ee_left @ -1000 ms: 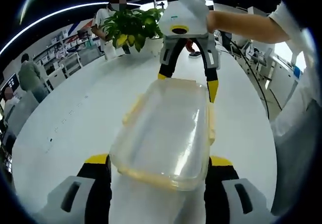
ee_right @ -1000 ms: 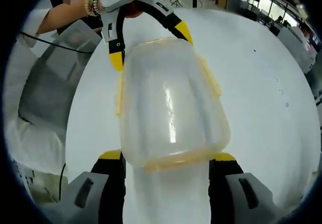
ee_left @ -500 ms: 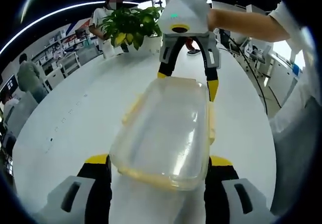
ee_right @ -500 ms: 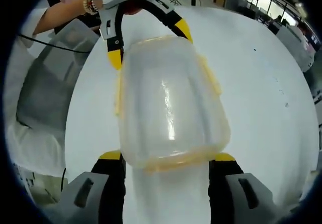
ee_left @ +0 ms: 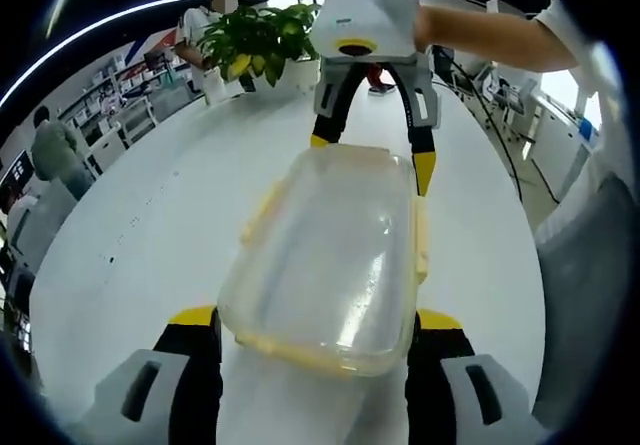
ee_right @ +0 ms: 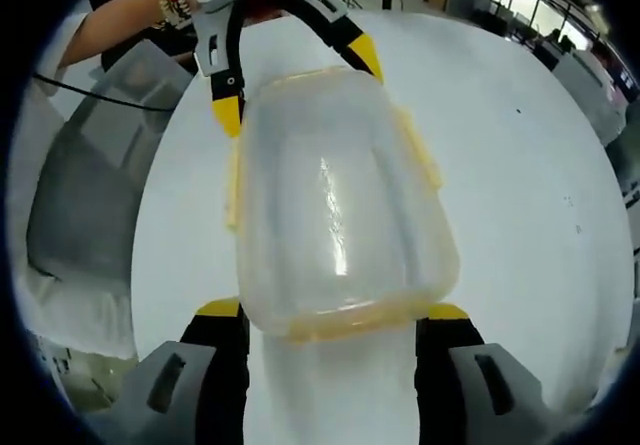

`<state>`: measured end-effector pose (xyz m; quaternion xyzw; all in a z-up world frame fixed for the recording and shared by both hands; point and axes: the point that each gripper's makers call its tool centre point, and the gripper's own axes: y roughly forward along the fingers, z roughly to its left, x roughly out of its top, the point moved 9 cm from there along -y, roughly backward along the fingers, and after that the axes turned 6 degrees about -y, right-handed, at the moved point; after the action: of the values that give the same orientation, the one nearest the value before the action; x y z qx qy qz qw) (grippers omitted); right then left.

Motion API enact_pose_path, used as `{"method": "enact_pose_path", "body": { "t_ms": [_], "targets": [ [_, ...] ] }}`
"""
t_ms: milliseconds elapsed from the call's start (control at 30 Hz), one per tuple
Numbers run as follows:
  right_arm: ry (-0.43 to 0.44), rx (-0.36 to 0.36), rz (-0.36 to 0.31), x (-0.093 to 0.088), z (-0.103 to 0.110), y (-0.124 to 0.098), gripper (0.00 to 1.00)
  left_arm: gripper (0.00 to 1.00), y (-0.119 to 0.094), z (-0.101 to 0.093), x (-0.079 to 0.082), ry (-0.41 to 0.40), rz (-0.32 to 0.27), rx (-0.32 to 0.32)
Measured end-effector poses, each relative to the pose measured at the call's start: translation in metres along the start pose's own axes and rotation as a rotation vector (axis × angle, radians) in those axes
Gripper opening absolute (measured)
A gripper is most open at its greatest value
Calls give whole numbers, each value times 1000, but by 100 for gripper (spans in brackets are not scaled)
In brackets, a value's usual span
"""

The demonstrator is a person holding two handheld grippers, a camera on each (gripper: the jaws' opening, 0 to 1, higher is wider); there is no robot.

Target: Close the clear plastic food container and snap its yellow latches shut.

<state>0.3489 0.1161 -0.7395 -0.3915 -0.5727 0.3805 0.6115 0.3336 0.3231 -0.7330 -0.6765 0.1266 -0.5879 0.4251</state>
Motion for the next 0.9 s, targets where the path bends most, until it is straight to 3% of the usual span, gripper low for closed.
{"method": "enact_pose_path", "body": {
  "t_ms": [600,767,900],
  "targets": [
    [14,2,-7,63,15,28,65,71,-48,20,-50,6,17,0],
    [19,2,1,79,13,35,65,71,-57,30,-60,10,16,-4],
    [21,-2,8,81,6,35,65,71,-56,36,-60,11,8,-2]
  ]
}}
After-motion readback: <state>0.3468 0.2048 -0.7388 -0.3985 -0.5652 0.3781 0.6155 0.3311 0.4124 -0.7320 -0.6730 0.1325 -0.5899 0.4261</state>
